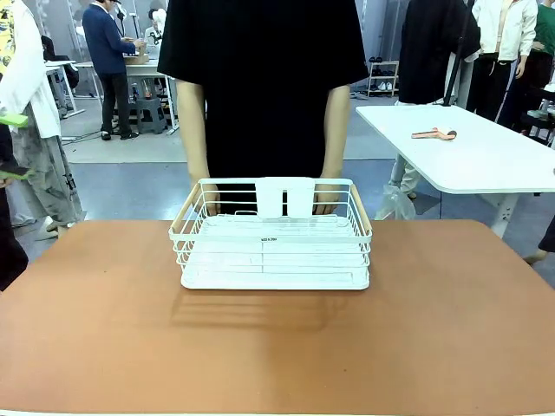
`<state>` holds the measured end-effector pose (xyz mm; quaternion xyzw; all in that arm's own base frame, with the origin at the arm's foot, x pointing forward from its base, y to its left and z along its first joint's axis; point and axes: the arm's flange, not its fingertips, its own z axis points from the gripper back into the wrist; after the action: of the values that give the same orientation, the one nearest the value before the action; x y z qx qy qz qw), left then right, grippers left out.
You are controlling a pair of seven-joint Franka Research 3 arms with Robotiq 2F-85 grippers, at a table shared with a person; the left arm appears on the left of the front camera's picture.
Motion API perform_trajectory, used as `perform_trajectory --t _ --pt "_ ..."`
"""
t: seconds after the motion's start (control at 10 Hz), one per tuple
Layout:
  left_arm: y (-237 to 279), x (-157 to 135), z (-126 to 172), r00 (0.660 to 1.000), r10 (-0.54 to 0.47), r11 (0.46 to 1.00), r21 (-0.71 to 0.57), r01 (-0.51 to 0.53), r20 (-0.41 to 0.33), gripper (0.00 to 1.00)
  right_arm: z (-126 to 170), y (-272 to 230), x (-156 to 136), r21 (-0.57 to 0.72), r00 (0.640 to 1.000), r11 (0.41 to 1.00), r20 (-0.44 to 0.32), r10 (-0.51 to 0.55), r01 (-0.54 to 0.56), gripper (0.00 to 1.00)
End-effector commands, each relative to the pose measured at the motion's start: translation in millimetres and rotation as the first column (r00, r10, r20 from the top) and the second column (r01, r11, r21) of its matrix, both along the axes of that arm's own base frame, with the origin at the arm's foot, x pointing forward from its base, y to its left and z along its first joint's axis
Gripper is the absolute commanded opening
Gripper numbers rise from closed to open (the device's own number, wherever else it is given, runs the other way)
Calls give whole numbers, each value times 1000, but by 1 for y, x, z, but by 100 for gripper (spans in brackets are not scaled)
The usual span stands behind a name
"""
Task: Clean the table.
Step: Pick up the Lint Roller when the human hands it over.
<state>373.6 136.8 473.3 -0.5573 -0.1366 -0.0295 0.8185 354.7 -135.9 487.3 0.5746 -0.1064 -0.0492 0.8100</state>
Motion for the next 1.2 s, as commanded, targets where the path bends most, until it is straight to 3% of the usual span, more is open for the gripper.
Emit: perform_trajectory --t 0.0,0.4,1.1 --pt "36 7 -6 1000 2 997 -74 -3 -12 100 1 -29 -3 42 997 997 -21 -71 71 100" --pt "111 -15 0 996 83 988 -130 -86 -29 100 -10 -79 -13 64 987 987 -77 -141 146 100" --pt "117 -21 -3 991 116 987 -108 -122 -59 100 -15 -87 -18 50 983 985 -93 -160 165 100"
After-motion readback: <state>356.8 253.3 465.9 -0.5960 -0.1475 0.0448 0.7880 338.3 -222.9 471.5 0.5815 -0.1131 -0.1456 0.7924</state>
